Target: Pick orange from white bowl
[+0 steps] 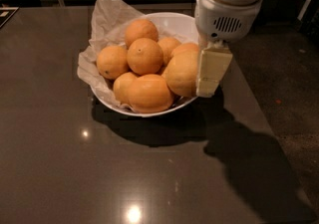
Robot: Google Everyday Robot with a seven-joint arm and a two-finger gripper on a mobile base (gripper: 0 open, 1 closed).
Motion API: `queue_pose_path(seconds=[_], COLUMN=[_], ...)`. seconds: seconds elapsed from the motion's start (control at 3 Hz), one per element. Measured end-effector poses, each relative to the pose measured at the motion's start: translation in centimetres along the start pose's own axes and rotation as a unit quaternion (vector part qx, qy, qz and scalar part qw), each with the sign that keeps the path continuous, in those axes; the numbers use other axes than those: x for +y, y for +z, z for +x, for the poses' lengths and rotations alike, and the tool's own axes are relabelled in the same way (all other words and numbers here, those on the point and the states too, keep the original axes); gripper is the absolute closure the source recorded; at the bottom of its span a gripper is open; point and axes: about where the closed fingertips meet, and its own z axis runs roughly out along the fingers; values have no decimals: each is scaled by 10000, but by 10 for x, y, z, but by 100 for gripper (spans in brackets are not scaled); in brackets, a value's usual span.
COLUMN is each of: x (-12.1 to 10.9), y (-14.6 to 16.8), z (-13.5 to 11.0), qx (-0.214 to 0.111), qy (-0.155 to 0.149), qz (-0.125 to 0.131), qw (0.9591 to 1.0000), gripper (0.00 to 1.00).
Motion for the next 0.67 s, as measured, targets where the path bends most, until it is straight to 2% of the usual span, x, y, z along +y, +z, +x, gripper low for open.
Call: queue_pose_path(seconds=[0.67], x=[3], y=[7], z=[-8], qx=[97], qy=[-82], qz=[-78], qw=[9999], gripper=[27])
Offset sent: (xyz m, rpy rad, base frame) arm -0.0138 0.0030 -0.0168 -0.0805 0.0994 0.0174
